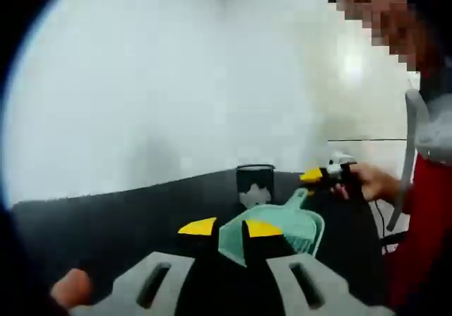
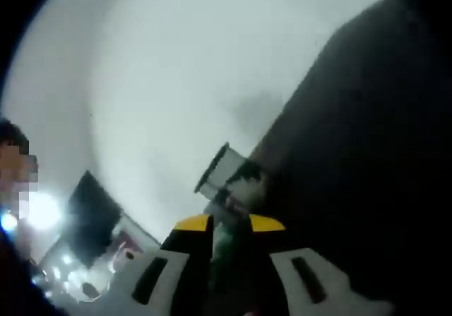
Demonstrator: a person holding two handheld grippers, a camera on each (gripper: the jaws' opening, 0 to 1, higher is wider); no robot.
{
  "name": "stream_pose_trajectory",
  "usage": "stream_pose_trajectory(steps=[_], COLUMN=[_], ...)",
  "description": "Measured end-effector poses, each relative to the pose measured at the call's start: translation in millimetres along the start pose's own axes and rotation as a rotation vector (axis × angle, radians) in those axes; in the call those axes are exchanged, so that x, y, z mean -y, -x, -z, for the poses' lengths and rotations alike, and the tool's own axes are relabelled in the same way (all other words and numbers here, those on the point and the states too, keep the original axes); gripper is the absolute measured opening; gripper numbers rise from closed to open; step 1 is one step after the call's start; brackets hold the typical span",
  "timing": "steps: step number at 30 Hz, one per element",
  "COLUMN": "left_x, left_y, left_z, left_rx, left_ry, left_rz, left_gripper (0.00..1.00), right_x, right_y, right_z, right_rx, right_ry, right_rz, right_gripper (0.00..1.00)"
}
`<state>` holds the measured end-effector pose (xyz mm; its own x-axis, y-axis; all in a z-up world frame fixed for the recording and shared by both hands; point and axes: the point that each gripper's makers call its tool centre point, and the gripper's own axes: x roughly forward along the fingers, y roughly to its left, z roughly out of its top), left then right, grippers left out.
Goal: Pick up the broom and sweep the trash on the tabletop into the dustpan.
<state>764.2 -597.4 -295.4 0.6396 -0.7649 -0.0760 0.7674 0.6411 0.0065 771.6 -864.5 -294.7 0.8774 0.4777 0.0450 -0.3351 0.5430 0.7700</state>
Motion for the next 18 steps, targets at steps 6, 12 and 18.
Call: stream_pose_trajectory(steps=[6,12,18], left_x=[6.1,-7.6,-19.0], left_y=[14,33,32], left_z=[3.3,6.5,1.2], left_rx=[-0.001,0.041,0.097], left_ry=[-0.036,0.032,0.085], left_rz=[0.030,0.002,-0.001], left_gripper=[0.25,0.34,0.45], right_x=[-32,-87,-106], right_y=[3,-4,-19], right_z=[-3.6,10.8,60.9], right_rx=[0.055,0.037,-0.106], right_ry=[0.271,0.645,0.774], right_rz=[-0.110,-0.331,-0.486], right_gripper=[0.26,0.31,0.45])
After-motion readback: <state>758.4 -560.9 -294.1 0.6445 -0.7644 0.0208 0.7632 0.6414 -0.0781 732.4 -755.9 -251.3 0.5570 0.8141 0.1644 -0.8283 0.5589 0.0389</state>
